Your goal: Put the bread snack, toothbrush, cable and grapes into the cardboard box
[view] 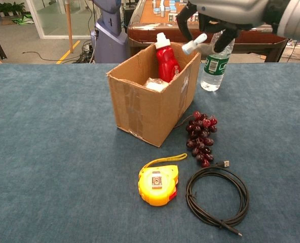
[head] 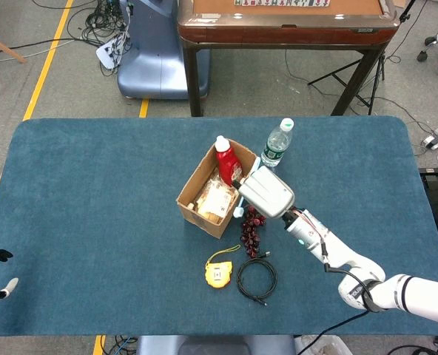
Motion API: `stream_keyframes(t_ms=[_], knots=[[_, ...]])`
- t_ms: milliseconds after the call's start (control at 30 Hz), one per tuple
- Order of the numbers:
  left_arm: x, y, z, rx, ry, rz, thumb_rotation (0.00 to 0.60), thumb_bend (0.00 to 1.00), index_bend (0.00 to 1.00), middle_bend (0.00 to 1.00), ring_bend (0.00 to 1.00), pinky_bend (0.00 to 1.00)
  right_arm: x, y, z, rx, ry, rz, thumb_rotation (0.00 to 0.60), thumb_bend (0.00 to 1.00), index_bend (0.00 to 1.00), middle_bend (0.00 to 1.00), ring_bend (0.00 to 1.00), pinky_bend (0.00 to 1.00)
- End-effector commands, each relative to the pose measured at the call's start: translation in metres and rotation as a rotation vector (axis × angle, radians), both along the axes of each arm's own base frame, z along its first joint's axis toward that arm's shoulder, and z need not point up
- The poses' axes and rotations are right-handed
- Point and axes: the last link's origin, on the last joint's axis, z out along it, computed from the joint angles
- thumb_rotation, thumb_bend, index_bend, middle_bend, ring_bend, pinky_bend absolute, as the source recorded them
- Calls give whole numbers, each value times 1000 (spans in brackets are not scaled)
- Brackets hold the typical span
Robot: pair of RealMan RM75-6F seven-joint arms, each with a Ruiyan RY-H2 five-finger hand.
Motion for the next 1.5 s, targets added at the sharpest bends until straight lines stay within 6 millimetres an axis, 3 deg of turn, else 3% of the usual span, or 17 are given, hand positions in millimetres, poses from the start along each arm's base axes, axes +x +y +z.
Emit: stream_keyframes(t_ms=[33, 200, 267, 300, 333, 400, 533, 800, 1133, 1500], knots=[[0, 0, 1, 1, -3, -1, 600, 211, 376, 405, 312, 487, 12, -9, -11, 4, -6, -9, 600, 437, 611, 1000, 1000, 991], [0, -1, 1, -1, -8, -4, 600, 212, 376, 405, 312, 486, 23, -23, -25, -6, -30, -36, 600, 405, 612, 1000, 1000, 991], [0, -1, 2, -2, -9, -4, 600, 212, 376, 405, 312, 487, 28, -28, -31, -18, -65, -41, 600, 315, 612, 1000, 1000, 991], [1, -1, 2, -2, -9, -5, 600, 212, 376, 405, 312, 487, 30, -31, -34, -22, -83, -44, 600, 221, 608, 1000, 1000, 991], [1, -1, 2, -2, -10, -5, 600, 212, 376, 405, 312, 487, 32, -32, -37, -24, -93, -46, 600, 122, 586, 1000, 1000, 991], [1, -1, 2, -3, -12, -6, 600, 212, 376, 405, 312, 487, 34, -33, -41, -20, -107, -50, 600, 17, 507, 1000, 1000, 991], [1, -2, 3, -1, -14, -6, 600, 212, 376, 405, 312, 487, 35, -32, -45, -10, -117, -47, 600, 0, 348, 1000, 1000, 991], [1, -2, 3, 0, -11, -8, 600, 212, 376, 405, 312, 487, 27, -11, -30, 23, -144, 0, 600, 0, 321, 1000, 1000, 991], [-1, 0, 1, -2, 2, -3, 600, 211, 376, 405, 312, 487, -15, 45, 0, 77, -90, 84, 600, 0, 336, 1000, 1000, 991], [-4, 1, -1, -4, 11, 14, 600, 212, 376, 405, 312, 490, -84, 80, 0, 184, -32, 46, 600, 0, 380, 1000, 1000, 991]])
